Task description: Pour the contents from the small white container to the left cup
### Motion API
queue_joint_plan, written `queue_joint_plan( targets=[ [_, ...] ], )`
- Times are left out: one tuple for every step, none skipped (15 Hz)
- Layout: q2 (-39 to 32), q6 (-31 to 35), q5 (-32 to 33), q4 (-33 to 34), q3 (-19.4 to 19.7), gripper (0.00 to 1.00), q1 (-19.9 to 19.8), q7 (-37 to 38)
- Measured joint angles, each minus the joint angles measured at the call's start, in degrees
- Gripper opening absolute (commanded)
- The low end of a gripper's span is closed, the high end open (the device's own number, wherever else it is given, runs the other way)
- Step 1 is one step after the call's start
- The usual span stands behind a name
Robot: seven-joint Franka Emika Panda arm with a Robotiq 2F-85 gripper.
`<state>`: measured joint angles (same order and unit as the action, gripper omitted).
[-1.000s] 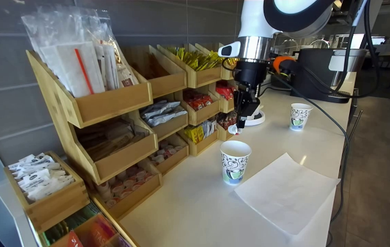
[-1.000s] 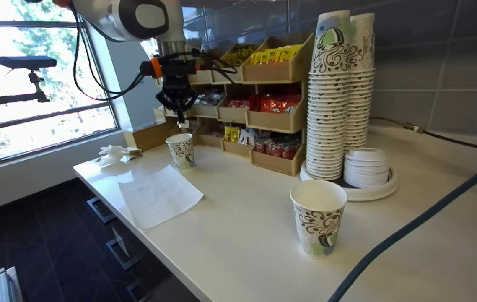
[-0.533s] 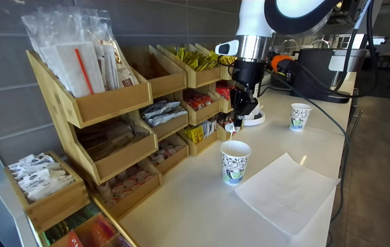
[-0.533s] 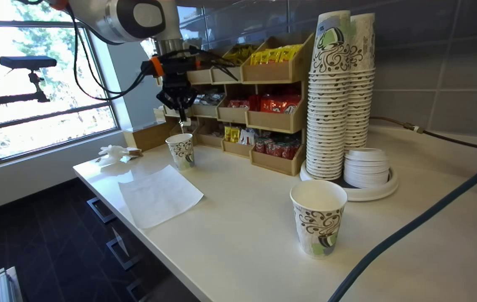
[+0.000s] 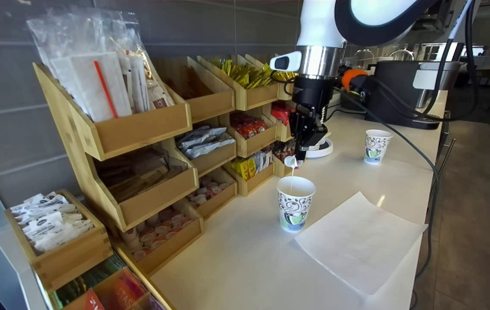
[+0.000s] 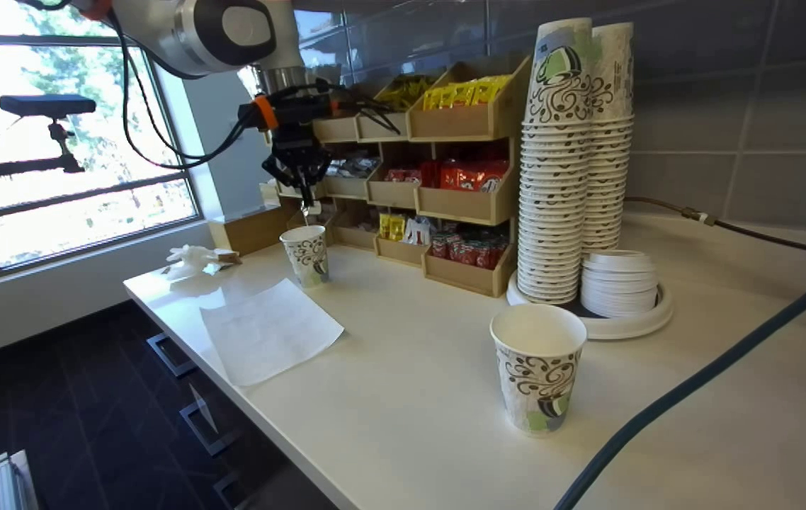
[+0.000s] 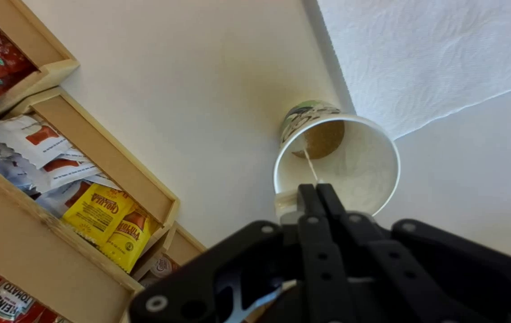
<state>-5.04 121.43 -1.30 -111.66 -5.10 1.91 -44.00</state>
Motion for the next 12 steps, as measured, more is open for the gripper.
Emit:
queue_joint_plan(
  targets=[
    [0.0, 0.0, 0.1, -0.1, -0.1, 0.01, 0.1, -0.2],
    [0.1, 0.0, 0.1, -0.3, -0.2, 0.01, 0.2, -0.4],
    [0.2, 0.0, 0.2, -0.5, -0.2, 0.01, 0.4, -0.5],
    [0.3, 0.0, 0.3, -0.7, -0.3, 0.01, 0.6, -0.6],
    [0.3, 0.0, 0.3, -0.8, -0.3, 0.01, 0.7, -0.7],
    [0.4, 0.0, 0.4, -0.8, -0.4, 0.01, 0.8, -0.8],
    [0.5, 0.0, 0.5, -0.8, -0.4, 0.01, 0.8, -0.9],
    [0.6, 0.0, 0.6, -0.8, -0.5, 0.01, 0.8, -1.0],
    [0.7, 0.0, 0.6, -0.9, -0.5, 0.01, 0.9, -1.1],
    [0.8, 0.0, 0.7, -0.9, -0.5, 0.01, 0.9, -1.2],
    [0.8, 0.0, 0.8, -0.9, -0.5, 0.01, 0.9, -1.2],
    [0.9, 0.0, 0.8, -0.9, -0.5, 0.01, 0.9, -1.3]
  ],
)
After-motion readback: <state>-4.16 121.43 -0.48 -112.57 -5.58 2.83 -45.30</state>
